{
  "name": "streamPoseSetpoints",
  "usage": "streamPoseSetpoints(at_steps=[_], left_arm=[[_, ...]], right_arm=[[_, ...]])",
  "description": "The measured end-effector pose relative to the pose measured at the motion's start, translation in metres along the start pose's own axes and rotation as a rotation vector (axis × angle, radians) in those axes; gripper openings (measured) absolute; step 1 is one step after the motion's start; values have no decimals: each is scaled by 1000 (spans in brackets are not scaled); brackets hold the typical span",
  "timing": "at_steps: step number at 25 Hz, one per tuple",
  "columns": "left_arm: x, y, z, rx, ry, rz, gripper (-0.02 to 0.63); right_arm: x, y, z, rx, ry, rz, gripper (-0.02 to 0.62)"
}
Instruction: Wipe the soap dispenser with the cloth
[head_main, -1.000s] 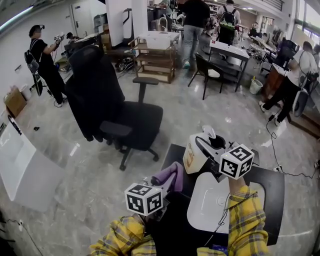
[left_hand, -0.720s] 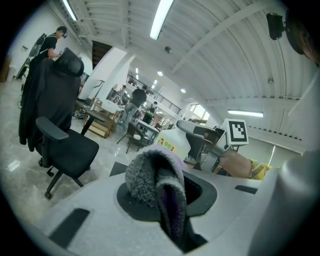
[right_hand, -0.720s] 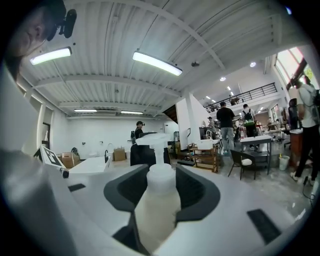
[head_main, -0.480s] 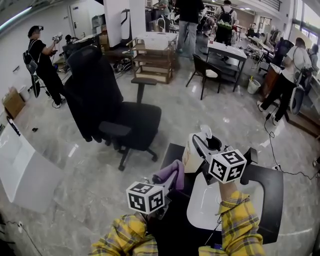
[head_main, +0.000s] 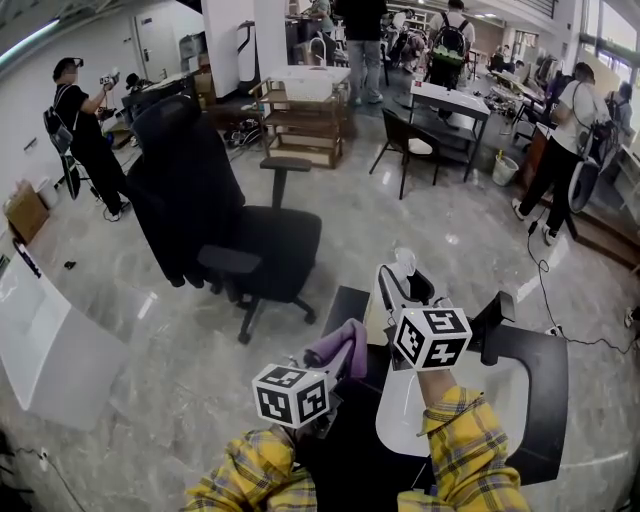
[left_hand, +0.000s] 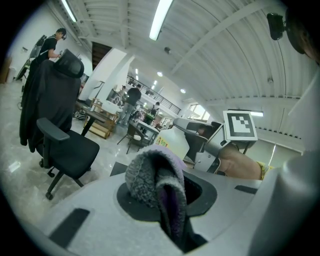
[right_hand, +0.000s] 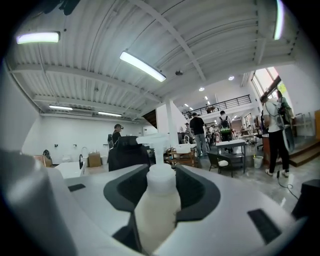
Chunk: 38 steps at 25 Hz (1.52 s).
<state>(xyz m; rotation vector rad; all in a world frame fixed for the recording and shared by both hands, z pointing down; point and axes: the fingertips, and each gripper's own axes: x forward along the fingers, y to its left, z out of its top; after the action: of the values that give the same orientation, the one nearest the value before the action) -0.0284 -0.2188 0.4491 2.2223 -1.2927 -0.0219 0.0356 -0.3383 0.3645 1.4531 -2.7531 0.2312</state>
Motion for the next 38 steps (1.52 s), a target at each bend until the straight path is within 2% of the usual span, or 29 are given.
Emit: streamPoseSetpoints(at_steps=[7,23,25,28,30,34,36,38], left_arm=[[-1,-1,-1,-1,-10,3,49],[-12,4,7,4,-31,1,49],[-12,3,10,8,-38,-4,49],[-12,0,18,14,-61,-14,49],[-10,-3,26,24,-83,-21,49],[-3,-12,47,88,-141,-32,49],[3,-19,59,124,-171,-39,49],[11,-25,67,144,-199,-43,49]], right_arm=[[0,-1,-4,15,31,-122,164],[-1,3,-4,71,14,-308,166],[-1,3,-2,68,11,-294,166],[0,9,-1,63,28,-204,172],[-4,12,1,32,37,-144,211],[-21,14,7,-27,27,-57,225],[-32,12,5,-33,28,-35,225],[-43,1,0,-30,26,-54,225]])
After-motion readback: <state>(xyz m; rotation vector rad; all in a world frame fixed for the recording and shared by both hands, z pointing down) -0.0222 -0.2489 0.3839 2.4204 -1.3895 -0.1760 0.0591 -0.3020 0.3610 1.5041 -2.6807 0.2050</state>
